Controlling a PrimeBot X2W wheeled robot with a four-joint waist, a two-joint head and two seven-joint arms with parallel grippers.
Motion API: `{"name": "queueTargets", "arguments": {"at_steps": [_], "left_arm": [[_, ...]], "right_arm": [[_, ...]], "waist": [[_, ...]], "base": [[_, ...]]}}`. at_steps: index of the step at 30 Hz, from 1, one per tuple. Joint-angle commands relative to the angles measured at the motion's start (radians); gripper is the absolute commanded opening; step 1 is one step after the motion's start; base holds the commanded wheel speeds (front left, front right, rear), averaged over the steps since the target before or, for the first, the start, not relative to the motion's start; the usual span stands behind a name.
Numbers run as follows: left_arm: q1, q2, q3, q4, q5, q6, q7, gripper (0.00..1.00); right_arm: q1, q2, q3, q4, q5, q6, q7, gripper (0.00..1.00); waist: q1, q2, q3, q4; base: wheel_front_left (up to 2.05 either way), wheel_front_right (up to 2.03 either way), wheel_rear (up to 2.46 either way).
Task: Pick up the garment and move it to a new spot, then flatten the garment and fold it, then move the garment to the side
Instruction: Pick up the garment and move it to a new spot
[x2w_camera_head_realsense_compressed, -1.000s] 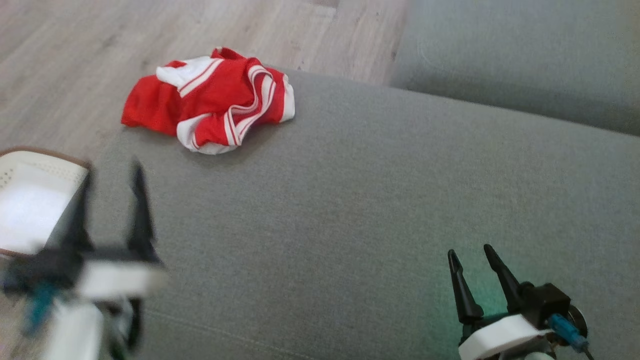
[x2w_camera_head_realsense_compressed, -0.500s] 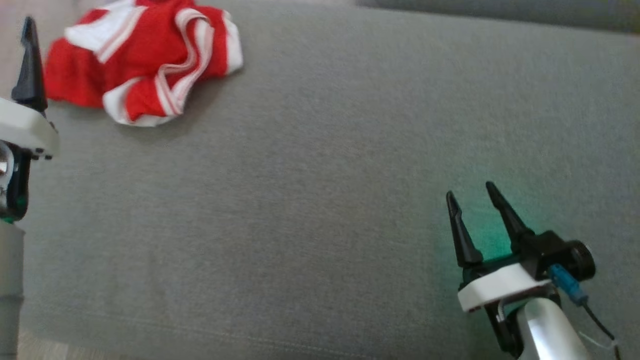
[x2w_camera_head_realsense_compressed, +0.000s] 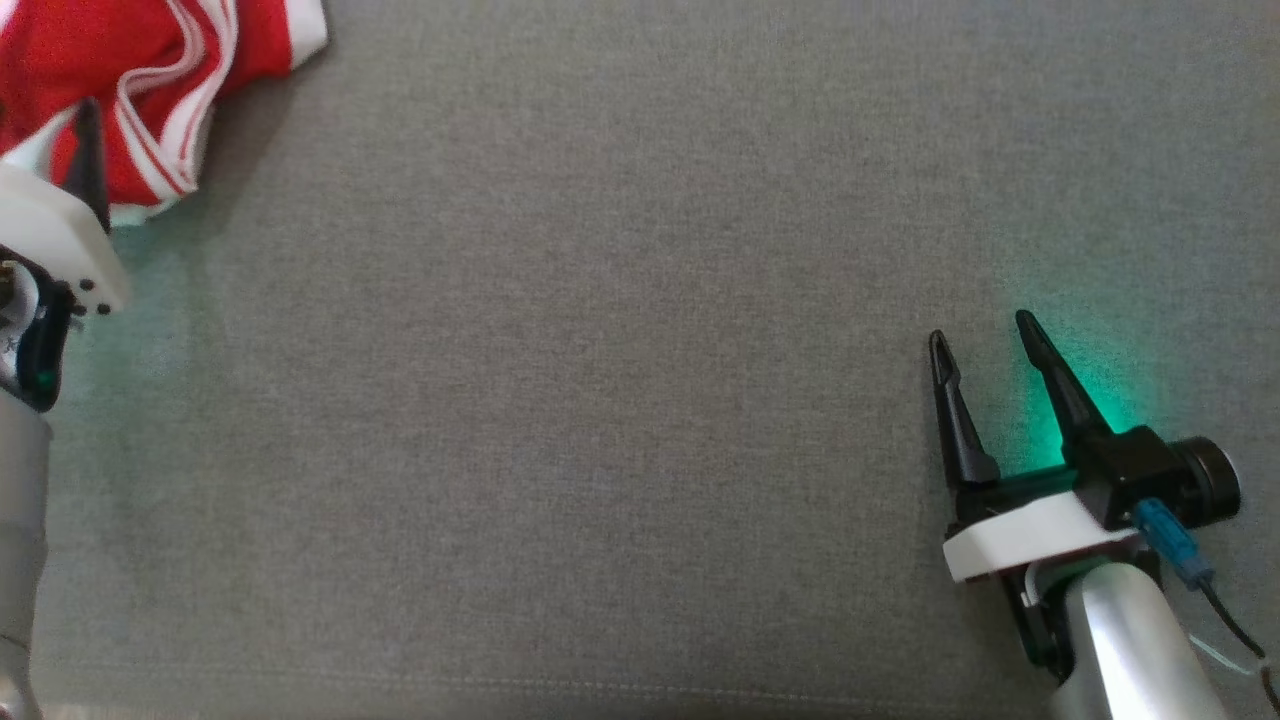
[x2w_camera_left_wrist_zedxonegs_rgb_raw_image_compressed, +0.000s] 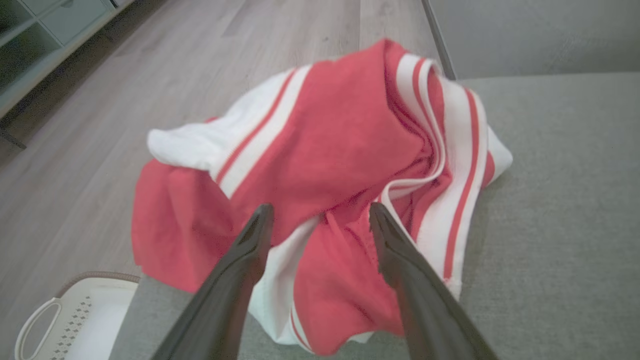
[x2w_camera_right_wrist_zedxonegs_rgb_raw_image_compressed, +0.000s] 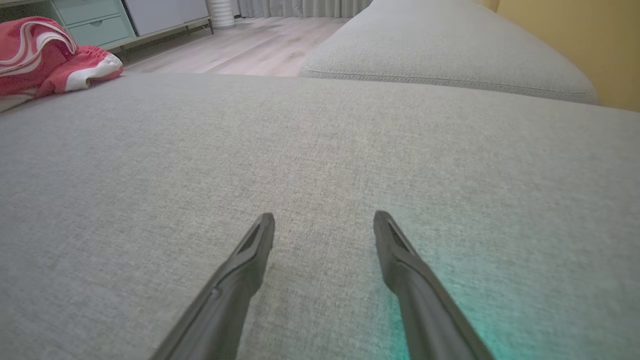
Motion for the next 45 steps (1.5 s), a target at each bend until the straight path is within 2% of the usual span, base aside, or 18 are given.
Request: {"name": "queueTargets", "arguments": {"at_steps": [1,5,11,12,14,15,16,17,25,33,41,45], "left_arm": [[-0.034,0.059,0.026,-0.011,-0.014,-0.002,0.016,1.00],[-0.047,0.063,-0.024,0.025,-0.089,-0.003,0.104,1.00],[-0.062,0.098,-0.067,0.051,-0.143,-0.003,0.109,1.00],[-0.065,0.103,-0.071,0.060,-0.144,-0.003,0.104,0.94],[-0.073,0.108,-0.076,0.076,-0.146,-0.003,0.088,0.42],[-0.077,0.109,-0.078,0.084,-0.145,-0.003,0.075,0.27],[-0.081,0.108,-0.081,0.092,-0.143,-0.003,0.064,0.07],[-0.085,0.107,-0.086,0.099,-0.142,-0.003,0.053,0.00],[-0.118,0.124,-0.121,0.135,-0.106,-0.003,-0.064,0.00],[-0.152,0.182,-0.165,0.128,-0.046,-0.003,-0.178,0.00],[-0.200,0.233,-0.239,0.054,-0.031,-0.003,-0.201,0.00],[-0.235,0.235,-0.278,-0.008,-0.031,-0.003,-0.196,0.00]], "right_arm": [[-0.022,-0.005,0.024,-0.036,-0.010,0.004,0.003,1.00],[-0.026,-0.005,0.024,-0.053,-0.012,0.004,0.008,1.00],[-0.033,-0.005,0.020,-0.061,-0.014,0.004,0.010,1.00],[-0.034,-0.005,0.020,-0.062,-0.014,0.004,0.010,1.00],[-0.036,-0.005,0.017,-0.062,-0.015,0.004,0.010,1.00],[-0.037,-0.005,0.015,-0.062,-0.015,0.004,0.010,1.00],[-0.038,-0.005,0.013,-0.061,-0.015,0.004,0.009,1.00],[-0.039,-0.005,0.011,-0.060,-0.015,0.004,0.009,1.00],[-0.044,-0.005,0.017,-0.029,0.008,0.004,-0.004,1.00],[-0.035,-0.005,0.037,0.035,0.054,0.004,-0.026,1.00],[-0.009,-0.005,0.051,0.103,0.115,0.004,-0.047,1.00],[0.006,-0.005,0.055,0.129,0.140,0.004,-0.053,1.00]], "waist": [[-0.0002,0.0000,0.028,-0.009],[-0.0002,0.0000,0.059,-0.010],[-0.0002,0.0000,0.089,-0.013],[-0.0002,0.0000,0.091,-0.014],[-0.0002,0.0000,0.094,-0.016],[-0.0002,0.0000,0.094,-0.016],[-0.0002,0.0000,0.093,-0.016],[-0.0002,0.0000,0.091,-0.016],[-0.0002,0.0000,0.026,-0.011],[-0.0002,0.0000,-0.104,-0.014],[-0.0002,0.0000,-0.251,-0.033],[-0.0002,0.0000,-0.310,-0.053]], "base": [[0.00,0.00,0.00],[0.00,0.00,0.00],[0.00,0.00,0.00],[0.00,0.00,0.00],[0.00,0.00,0.00],[0.00,0.00,0.00],[0.00,0.00,0.00],[0.00,0.00,0.00],[0.00,0.00,0.00],[0.00,0.00,0.00],[0.00,0.00,0.00],[0.00,0.00,0.00]]}}
